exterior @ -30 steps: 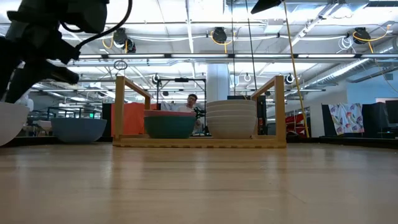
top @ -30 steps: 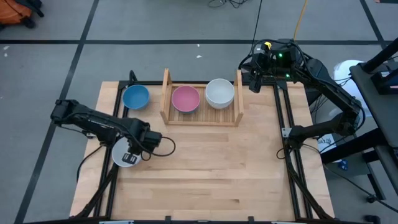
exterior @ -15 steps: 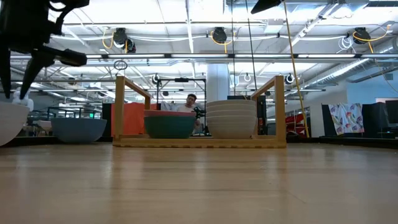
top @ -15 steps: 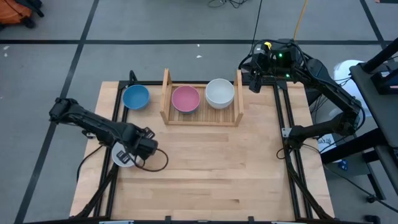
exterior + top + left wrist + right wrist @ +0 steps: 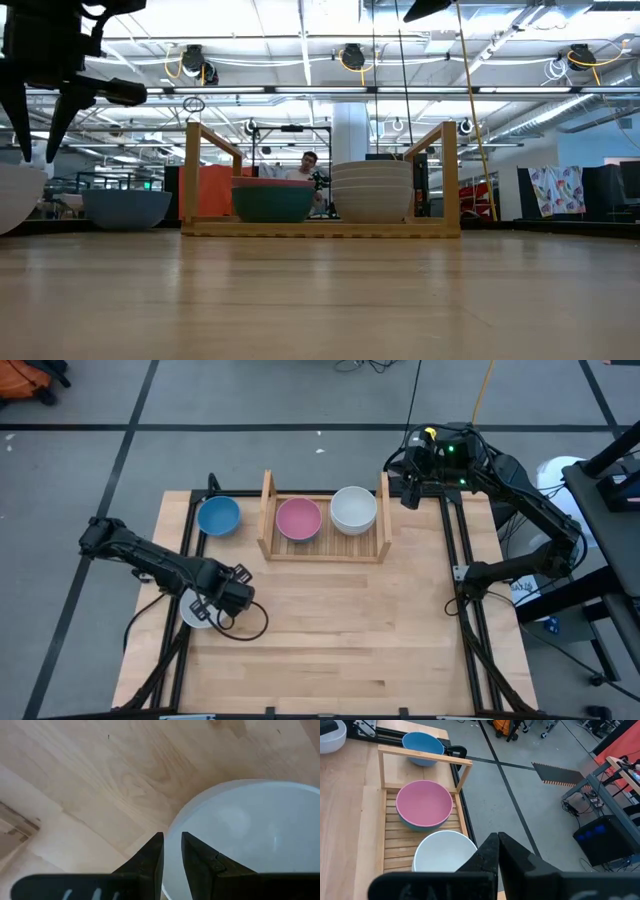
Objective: Place and stack bowls onto a shelf
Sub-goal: Stack the white bowl on top of the pink bowl on the shelf
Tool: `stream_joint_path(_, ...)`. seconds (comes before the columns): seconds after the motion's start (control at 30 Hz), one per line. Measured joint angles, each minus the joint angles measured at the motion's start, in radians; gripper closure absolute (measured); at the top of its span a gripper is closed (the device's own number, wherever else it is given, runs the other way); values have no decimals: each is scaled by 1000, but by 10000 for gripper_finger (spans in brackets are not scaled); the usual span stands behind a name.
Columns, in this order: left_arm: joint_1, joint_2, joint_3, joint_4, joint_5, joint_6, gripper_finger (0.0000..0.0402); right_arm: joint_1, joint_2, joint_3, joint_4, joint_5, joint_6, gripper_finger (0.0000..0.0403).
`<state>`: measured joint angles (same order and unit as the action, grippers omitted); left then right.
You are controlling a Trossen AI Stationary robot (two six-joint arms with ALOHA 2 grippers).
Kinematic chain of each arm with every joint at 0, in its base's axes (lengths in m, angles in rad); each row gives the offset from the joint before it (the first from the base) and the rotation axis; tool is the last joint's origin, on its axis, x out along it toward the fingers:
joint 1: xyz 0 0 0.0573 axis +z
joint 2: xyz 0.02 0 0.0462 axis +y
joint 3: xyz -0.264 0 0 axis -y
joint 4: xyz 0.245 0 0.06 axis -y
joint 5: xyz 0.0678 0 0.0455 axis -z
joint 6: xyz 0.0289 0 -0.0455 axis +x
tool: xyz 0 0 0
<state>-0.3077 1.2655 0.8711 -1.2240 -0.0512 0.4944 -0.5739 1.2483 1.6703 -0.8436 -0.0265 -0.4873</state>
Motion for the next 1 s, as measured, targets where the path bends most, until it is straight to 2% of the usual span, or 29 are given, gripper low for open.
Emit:
stream_joint_path(0.2, 0, 0, -14, 5, 44, 29, 328, 0, 0, 0, 0, 0, 0, 403)
stream_joint_path(0.53, 0, 0, -50, 35, 42, 26, 328, 0, 0, 0, -6, 0, -4, 403)
stream_joint_path(0.73, 0, -1, -26, 26, -13, 29, 328, 0, 0, 0, -7, 0, -4, 403)
stream_joint_path(1.0, 0, -1, -40, 30, 27, 79, 328, 0, 0, 0, -7, 0, -4, 403)
